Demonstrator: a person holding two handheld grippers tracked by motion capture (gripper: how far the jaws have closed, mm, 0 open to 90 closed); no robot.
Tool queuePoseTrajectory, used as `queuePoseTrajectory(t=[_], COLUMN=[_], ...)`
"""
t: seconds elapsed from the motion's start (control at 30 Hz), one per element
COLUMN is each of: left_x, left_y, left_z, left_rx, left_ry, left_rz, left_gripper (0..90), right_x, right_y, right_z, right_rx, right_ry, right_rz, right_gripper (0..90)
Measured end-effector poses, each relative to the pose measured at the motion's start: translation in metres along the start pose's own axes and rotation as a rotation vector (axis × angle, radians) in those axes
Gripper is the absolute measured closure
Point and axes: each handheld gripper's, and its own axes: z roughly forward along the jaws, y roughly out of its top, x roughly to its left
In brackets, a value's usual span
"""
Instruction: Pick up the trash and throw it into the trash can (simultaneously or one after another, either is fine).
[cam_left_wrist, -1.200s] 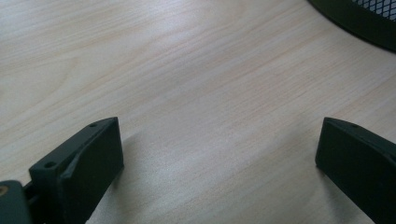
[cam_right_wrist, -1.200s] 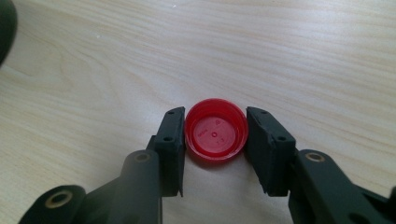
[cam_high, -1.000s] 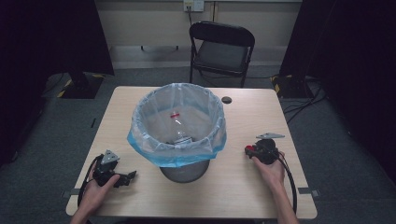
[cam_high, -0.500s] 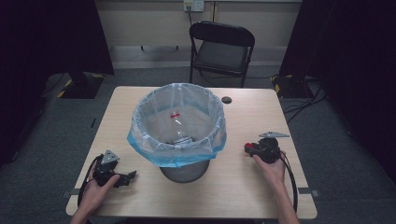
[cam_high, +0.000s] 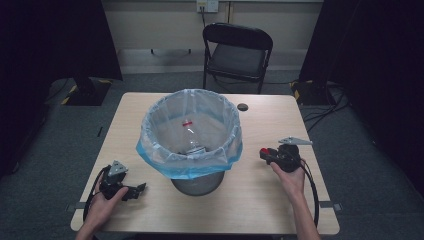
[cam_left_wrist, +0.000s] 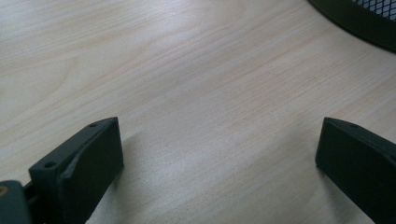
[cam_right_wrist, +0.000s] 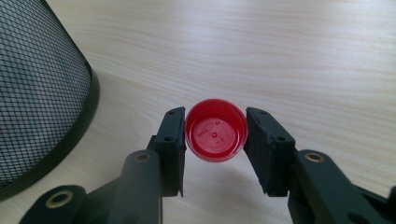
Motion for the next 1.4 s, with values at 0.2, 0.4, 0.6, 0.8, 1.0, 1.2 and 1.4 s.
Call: queuePoseTrajectory(t=[0.2, 0.4, 0.6, 0.8, 1.0, 1.2, 1.4], left_x=[0.000, 0.000, 0.000, 0.000, 0.000, 0.000, 0.000], left_y=[0.000, 0.000, 0.000, 0.000, 0.000, 0.000, 0.000], left_z=[0.000, 0.000, 0.000, 0.000, 0.000, 0.000, 0.000], left_rx=[0.000, 0.000, 0.000, 0.000, 0.000, -0.001, 0.000], left_ry=[0.000, 0.000, 0.000, 0.000, 0.000, 0.000, 0.000], left_rz=[0.000, 0.001, 0.000, 0.000, -0.001, -0.001, 0.000], left_gripper=[0.3, 0.3, 0.3, 0.3, 0.4, 0.3, 0.3], right_x=[0.004, 0.011, 0.017, 0.020, 0.023, 0.028, 0.035], right_y=[0.003, 0.016, 0.031, 0.046, 0.061, 0.075, 0.085], right_z=[-0.002, -0.006, -0.012, -0.021, -0.029, -0.036, -0.044], right_rx=[-0.014, -0.046, -0.069, -0.104, -0.145, -0.168, -0.189], right_ry=[0.008, 0.011, 0.015, 0.012, 0.020, 0.038, 0.064], right_rz=[-0.006, -0.025, -0.044, -0.044, -0.047, -0.062, -0.075], right_gripper=[59.5, 59.5, 59.5, 59.5, 59.5, 59.5, 59.4])
